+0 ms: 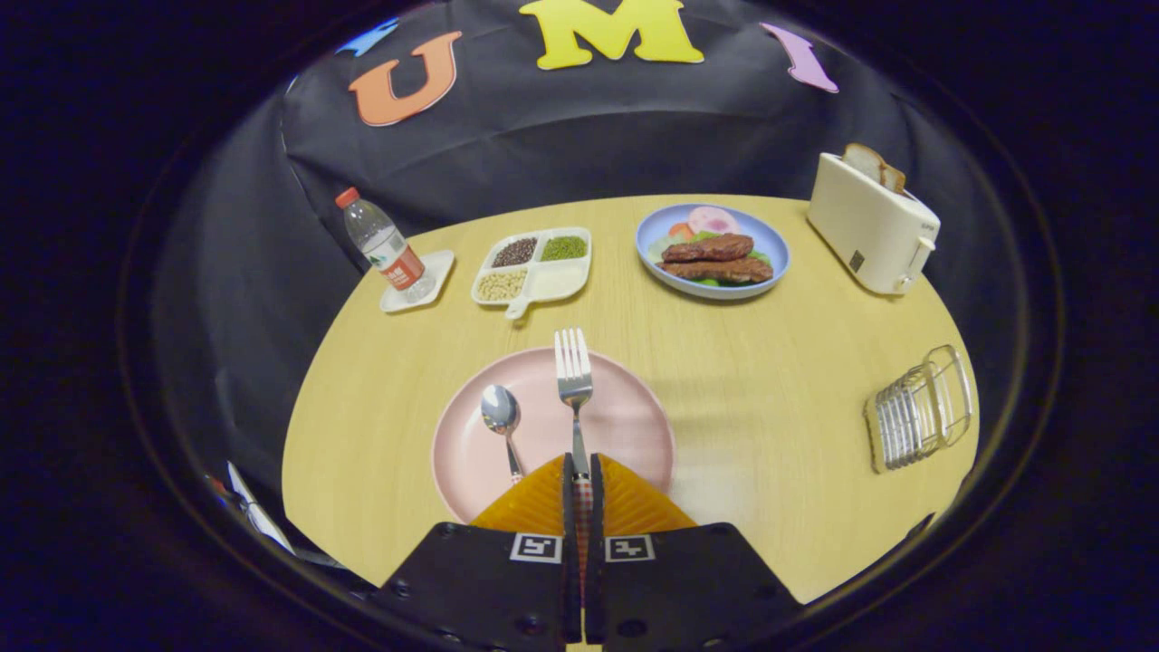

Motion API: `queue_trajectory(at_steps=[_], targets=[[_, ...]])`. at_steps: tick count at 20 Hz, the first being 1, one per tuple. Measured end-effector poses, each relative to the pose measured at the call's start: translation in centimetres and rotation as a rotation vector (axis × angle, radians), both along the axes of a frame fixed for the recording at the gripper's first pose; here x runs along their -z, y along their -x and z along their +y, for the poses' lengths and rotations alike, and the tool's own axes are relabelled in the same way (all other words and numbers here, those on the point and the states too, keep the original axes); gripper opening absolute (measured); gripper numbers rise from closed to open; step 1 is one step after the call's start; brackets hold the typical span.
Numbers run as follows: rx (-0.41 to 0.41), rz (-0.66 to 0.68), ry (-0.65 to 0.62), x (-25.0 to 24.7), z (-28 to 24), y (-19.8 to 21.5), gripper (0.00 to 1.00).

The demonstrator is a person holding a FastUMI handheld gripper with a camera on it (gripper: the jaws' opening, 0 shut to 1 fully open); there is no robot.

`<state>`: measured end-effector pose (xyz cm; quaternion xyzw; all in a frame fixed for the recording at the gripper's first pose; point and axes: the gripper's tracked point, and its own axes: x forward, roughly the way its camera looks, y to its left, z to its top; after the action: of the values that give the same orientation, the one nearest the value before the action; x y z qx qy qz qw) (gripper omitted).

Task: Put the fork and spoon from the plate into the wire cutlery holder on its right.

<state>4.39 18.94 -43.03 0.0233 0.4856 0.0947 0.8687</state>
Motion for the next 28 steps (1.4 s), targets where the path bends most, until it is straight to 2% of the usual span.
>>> queue_trajectory(at_steps=[6,14,18,23,28], targets=[[-0.014,-0.091,0.04,-5.8,-7.4,-0.3,0.03],[0.042,-0.157,0.111,-9.2,-19.0,-0.6,0.02],[0.054,-0.099,0.121,-9.5,-23.8,0.0,0.03],[0.062,0.086,0.117,-7.8,-28.2,1.9,0.02],[0.044,0.255,0.115,-6.4,-30.5,2.6,0.02]])
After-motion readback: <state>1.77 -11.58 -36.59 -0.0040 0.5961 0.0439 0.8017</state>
